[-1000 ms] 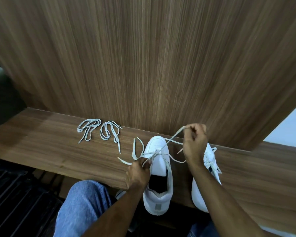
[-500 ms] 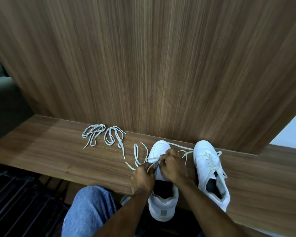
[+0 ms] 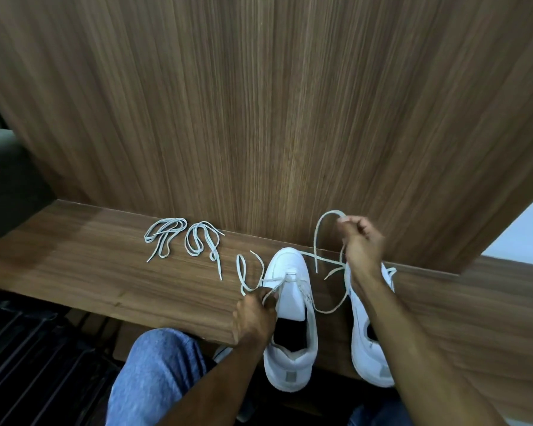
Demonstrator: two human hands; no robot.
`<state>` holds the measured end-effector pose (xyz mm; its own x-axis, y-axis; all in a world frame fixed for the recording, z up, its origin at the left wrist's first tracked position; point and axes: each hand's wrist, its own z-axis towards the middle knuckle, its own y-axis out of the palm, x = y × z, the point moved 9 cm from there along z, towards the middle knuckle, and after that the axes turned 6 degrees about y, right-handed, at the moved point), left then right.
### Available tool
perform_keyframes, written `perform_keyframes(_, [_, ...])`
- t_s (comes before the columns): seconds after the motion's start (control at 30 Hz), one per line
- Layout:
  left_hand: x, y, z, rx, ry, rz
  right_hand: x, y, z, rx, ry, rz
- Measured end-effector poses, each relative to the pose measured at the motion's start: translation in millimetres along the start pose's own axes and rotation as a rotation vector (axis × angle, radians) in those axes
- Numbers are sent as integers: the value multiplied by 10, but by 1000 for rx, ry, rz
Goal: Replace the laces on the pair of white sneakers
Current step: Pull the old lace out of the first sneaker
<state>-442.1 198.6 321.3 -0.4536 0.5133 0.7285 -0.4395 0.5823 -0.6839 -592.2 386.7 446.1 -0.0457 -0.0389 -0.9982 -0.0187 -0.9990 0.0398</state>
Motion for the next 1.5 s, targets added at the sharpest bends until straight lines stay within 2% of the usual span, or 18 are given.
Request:
perform_keyframes(0.13, [-10, 22, 2, -9, 13, 16, 786, 332, -103, -350, 132, -739])
perform_keyframes(0.2, [7, 19, 3, -12, 19, 17, 1103, 376, -232, -463, 155, -1036])
perform_keyframes(0.27, [13, 14, 9, -10, 29, 24, 1160, 372, -289, -427, 111, -1153])
perform_keyframes(0.33, [15, 16, 8, -16, 33, 29, 1100, 349, -306, -333, 66, -1178])
perform_keyframes(0.4, [3, 29, 18, -20, 33, 29, 1069, 376, -284, -324, 63, -1193])
perform_keyframes(0.47, [0, 33, 18, -23, 33, 32, 1086, 390, -227, -352, 131, -1087])
perform_keyframes(0.57, [11, 24, 17, -20, 35, 31, 989, 345, -176, -328, 289, -647])
perform_keyframes(0.67, [11, 33, 22, -23, 38, 33, 519, 298, -156, -281, 332, -189])
perform_keyframes(0.8, [-19, 53, 23, -23, 27, 28, -497, 258, -68, -296, 201, 311])
perform_keyframes(0.9, [-23, 59, 22, -16, 40, 30, -971, 232, -37, -302, 45, 461])
perform_keyframes(0.93, [-18, 63, 23, -21, 45, 43, -1005, 246, -47, -296, 2, 430])
perform_keyframes(1.0, [-4, 67, 26, -28, 49, 58, -763, 308, -59, -283, -15, 219])
perform_keyframes(1.1, [0, 64, 32, -32, 59, 48, 13, 433, -125, -335, 20, -315])
perform_keyframes(1.2, [-17, 66, 34, -39, 52, 64, 788, 492, -262, -481, 31, -920])
perform_keyframes(1.27, [-10, 73, 35, -42, 54, 64, 1025, 416, -323, -471, 14, -1175])
perform_keyframes(1.4, [26, 48, 30, -35, 69, 77, 1033, 334, -328, -392, 28, -1212])
perform_keyframes(1.5, [29, 46, 30, -41, 59, 74, 1094, 300, -292, -428, 102, -1198])
